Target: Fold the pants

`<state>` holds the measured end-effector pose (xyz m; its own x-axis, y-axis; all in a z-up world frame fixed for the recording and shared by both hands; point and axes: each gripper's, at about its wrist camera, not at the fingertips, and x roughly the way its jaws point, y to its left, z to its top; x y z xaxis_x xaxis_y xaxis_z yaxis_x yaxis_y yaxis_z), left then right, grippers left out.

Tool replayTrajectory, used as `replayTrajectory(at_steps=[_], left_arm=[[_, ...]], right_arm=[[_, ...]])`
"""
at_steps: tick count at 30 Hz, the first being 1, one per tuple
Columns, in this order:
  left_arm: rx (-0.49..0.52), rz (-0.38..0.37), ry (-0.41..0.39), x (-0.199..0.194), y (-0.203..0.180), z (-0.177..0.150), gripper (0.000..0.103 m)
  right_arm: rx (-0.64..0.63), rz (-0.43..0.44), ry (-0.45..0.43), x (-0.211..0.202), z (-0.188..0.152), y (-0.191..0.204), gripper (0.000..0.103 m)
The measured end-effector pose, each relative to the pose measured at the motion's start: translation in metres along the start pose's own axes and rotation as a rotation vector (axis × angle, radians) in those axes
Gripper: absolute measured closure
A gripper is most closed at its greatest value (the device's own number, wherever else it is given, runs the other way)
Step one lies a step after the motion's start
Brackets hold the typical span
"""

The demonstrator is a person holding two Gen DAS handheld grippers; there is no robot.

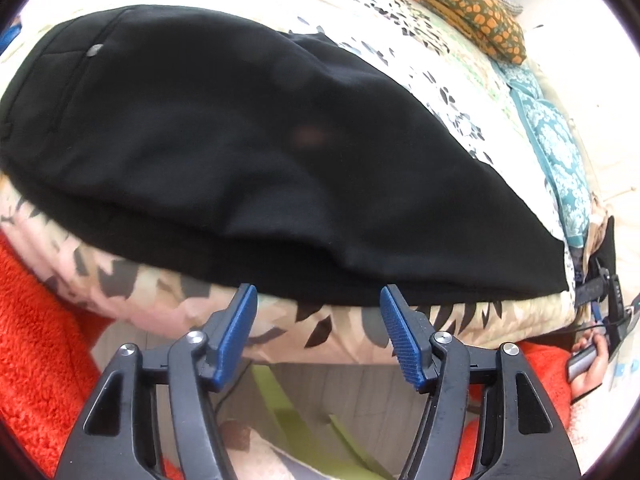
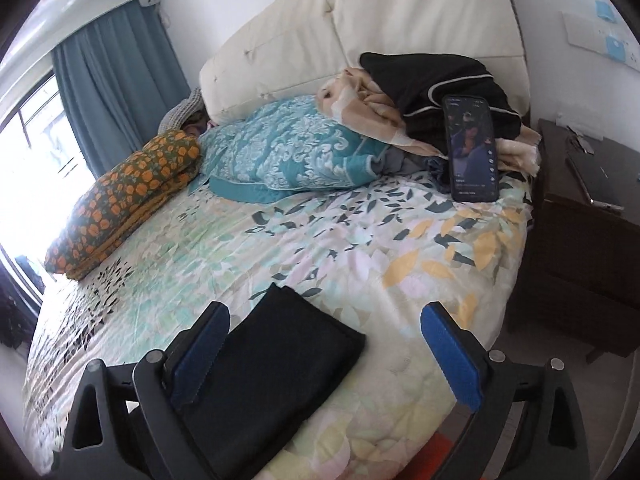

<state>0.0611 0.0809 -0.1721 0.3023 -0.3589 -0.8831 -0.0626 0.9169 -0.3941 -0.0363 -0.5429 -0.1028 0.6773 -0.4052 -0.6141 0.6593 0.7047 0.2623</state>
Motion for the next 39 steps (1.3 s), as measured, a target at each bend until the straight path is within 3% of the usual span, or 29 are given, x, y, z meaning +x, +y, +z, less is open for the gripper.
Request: replayTrajectory(at_steps=[3, 5, 6, 7, 11, 14, 18, 20, 22, 25, 26, 28, 31, 32, 34, 36, 37, 39], left_arm=[[-0.097, -0.041, -0.154, -0.053, 0.04, 0.019, 0.036], [-0.184, -0.008, -0.281, -0.091, 0.08, 0.043, 0.027], [-0.234, 0.032, -0.321, -0.106, 0.103, 0.056, 0.019], [-0.277, 0.074, -0.335, -0.117, 0.125, 0.068, 0.018], [-0.329, 0.168, -0.218, -0.117, 0.193, 0.103, 0.018], [-0.336, 0.241, -0.103, -0.094, 0.219, 0.108, 0.018], [-0.354, 0.305, -0.112, -0.08, 0.235, 0.108, 0.018], [-0.335, 0.272, -0.128, -0.078, 0.234, 0.108, 0.032], [-0.321, 0.187, -0.084, -0.066, 0.226, 0.113, 0.097], [-0.249, 0.166, -0.071, -0.074, 0.209, 0.109, 0.099], [-0.214, 0.173, -0.061, -0.079, 0.205, 0.105, 0.099], [-0.172, 0.272, -0.026, -0.08, 0.209, 0.102, 0.098], [-0.22, 0.301, 0.013, -0.071, 0.223, 0.101, 0.092], [-0.225, 0.332, 0.012, -0.071, 0.222, 0.103, 0.087], [-0.238, 0.436, -0.008, -0.077, 0.215, 0.105, 0.059], [-0.252, 0.563, -0.104, -0.096, 0.203, 0.101, 0.049], [-0.256, 0.58, -0.183, -0.111, 0.193, 0.096, 0.048], [-0.227, 0.492, -0.319, -0.13, 0.164, 0.087, 0.038]], right_arm=[[-0.22, 0.15, 0.078, 0.0, -0.029, 0.069, 0.007], [-0.364, 0.25, 0.13, -0.002, -0.057, 0.113, 0.007], [-0.428, 0.299, 0.156, -0.003, -0.073, 0.133, 0.007], [-0.484, 0.342, 0.185, -0.003, -0.088, 0.15, 0.007], [-0.668, 0.425, 0.297, 0.005, -0.136, 0.198, 0.007], [-0.762, 0.43, 0.317, 0.006, -0.156, 0.214, 0.007], [-0.787, 0.424, 0.328, 0.002, -0.163, 0.212, 0.007], [-0.78, 0.409, 0.338, 0.005, -0.162, 0.21, 0.007], [-0.762, 0.404, 0.337, 0.006, -0.158, 0.206, 0.007], [-0.73, 0.432, 0.327, 0.004, -0.149, 0.204, 0.007], [-0.724, 0.442, 0.324, 0.002, -0.147, 0.203, 0.007], [-0.722, 0.463, 0.33, 0.001, -0.148, 0.203, 0.007], [-0.767, 0.507, 0.391, 0.007, -0.161, 0.213, 0.007], [-0.796, 0.502, 0.407, 0.009, -0.167, 0.217, 0.007], [-0.841, 0.501, 0.426, 0.009, -0.175, 0.224, 0.007], [-0.847, 0.537, 0.441, 0.005, -0.173, 0.231, 0.007], [-0.832, 0.56, 0.458, 0.004, -0.169, 0.236, 0.007], [-0.765, 0.615, 0.52, 0.007, -0.158, 0.255, 0.007]])
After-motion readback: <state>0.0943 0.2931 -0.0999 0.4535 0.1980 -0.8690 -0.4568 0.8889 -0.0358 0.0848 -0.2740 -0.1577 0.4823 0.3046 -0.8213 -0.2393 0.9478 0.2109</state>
